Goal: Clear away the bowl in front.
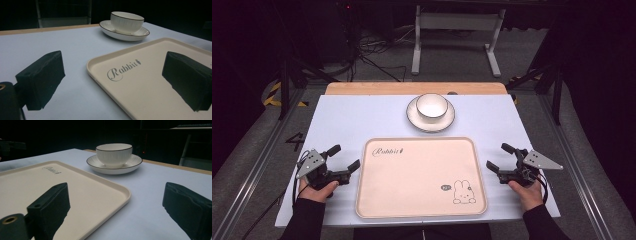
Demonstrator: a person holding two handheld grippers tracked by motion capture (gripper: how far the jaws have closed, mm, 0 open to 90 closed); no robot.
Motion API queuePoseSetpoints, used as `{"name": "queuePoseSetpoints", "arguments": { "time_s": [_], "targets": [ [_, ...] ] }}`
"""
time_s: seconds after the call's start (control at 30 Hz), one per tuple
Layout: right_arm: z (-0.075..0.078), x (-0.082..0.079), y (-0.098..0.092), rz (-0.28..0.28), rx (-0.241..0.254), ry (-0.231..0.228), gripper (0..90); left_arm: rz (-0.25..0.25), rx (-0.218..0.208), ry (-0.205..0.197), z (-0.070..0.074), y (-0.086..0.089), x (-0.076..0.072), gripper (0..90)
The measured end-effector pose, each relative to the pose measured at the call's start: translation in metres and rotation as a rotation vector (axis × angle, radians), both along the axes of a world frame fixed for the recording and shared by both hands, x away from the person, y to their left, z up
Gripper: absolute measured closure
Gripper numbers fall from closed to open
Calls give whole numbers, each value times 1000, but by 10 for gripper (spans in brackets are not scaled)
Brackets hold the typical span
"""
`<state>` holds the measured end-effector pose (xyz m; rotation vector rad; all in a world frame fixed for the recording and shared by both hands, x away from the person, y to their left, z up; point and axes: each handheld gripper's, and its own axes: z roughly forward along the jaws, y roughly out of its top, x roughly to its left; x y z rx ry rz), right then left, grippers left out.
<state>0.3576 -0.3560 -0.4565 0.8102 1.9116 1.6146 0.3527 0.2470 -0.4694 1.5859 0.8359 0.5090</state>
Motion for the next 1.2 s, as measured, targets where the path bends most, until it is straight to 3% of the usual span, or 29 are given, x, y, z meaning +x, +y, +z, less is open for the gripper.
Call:
{"name": "queuePoseSetpoints", "arguments": {
  "time_s": [0.13, 0.5, 0.83, 1.2],
  "targets": [
    [0, 0, 2, -2, -14, -2, 85, -1, -9, -17, 2, 0, -1, 51],
    [0, -1, 0, -32, 6, -1, 109, -9, -31, -28, 14, 1, -2, 46],
    [0, -1, -1, -34, 18, 0, 109, 4, 9, -44, 32, -1, -3, 45],
    [0, -1, 0, -40, 13, 0, 108, 8, -39, -38, 49, -6, 0, 29]
  ]
}}
